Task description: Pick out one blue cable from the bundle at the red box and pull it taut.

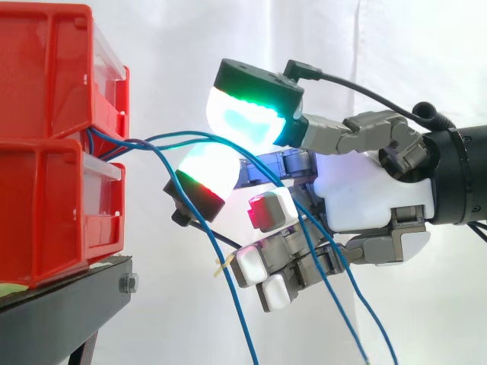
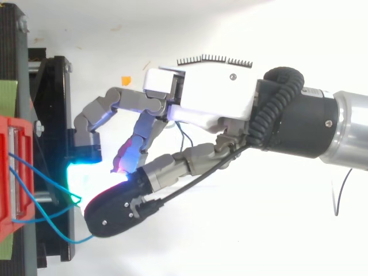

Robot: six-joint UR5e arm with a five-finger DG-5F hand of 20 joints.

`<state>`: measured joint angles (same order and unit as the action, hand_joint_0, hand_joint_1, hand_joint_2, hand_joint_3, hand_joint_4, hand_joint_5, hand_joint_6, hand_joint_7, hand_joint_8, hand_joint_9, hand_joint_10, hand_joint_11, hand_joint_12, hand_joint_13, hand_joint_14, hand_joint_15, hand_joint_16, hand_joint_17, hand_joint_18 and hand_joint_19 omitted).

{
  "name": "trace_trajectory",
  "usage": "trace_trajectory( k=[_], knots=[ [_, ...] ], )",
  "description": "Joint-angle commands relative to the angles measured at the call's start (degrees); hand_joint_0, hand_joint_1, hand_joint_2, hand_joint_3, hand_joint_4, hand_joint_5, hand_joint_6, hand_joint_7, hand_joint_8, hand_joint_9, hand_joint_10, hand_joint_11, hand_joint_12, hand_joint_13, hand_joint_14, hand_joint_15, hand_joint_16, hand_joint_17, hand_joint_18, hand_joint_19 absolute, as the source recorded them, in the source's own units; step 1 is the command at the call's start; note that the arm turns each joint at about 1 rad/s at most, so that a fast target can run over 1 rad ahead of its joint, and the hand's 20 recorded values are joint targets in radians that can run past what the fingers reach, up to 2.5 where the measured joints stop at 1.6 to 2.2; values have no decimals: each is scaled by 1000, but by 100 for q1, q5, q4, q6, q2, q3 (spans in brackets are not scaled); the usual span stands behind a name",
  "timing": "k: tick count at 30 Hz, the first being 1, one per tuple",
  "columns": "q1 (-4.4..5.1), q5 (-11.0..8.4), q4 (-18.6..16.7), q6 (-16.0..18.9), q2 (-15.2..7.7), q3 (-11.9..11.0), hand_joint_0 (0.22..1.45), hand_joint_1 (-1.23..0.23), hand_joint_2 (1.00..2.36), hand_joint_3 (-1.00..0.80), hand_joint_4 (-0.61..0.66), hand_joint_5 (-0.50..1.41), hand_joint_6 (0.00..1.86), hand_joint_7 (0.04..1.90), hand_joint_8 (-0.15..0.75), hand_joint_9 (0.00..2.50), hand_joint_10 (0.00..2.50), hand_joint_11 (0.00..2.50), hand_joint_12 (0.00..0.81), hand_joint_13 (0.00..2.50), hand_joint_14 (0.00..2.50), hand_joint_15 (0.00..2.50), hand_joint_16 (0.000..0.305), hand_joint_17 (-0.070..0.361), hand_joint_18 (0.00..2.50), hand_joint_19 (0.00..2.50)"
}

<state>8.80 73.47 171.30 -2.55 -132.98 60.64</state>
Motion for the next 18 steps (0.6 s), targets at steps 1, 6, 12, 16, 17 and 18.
trace_trajectory(
  k=[1, 6, 12, 16, 17, 18],
  knots=[
    [-1, 0, 0, 0, 0, 0, 610, -767, 1000, -500, -3, -134, 927, 897, 235, 1312, 27, 732, 333, 992, 25, 591, 48, 109, 785, 673],
    [26, 0, 0, 0, 0, 0, 544, -693, 1000, -500, 14, -131, 905, 899, 246, 1322, 26, 717, 346, 1002, 24, 592, 51, 115, 800, 670],
    [34, 0, -9, -35, 0, 0, 504, -647, 1000, -500, 36, -132, 886, 899, 263, 1315, 23, 703, 363, 1004, 22, 577, 55, 124, 814, 666],
    [34, 0, -9, -35, 0, 0, 477, -609, 1000, -500, 50, -135, 870, 886, 277, 1299, 22, 692, 377, 1001, 23, 584, 59, 132, 818, 667],
    [43, 0, -9, -35, 0, 0, 471, -599, 1000, -500, 55, -135, 868, 886, 280, 1302, 25, 690, 380, 1002, 23, 582, 59, 134, 820, 665],
    [43, 0, -9, -35, 0, 0, 467, -594, 1000, -500, 55, -135, 865, 880, 284, 1304, 22, 682, 383, 1000, 23, 574, 60, 135, 821, 664]
  ],
)
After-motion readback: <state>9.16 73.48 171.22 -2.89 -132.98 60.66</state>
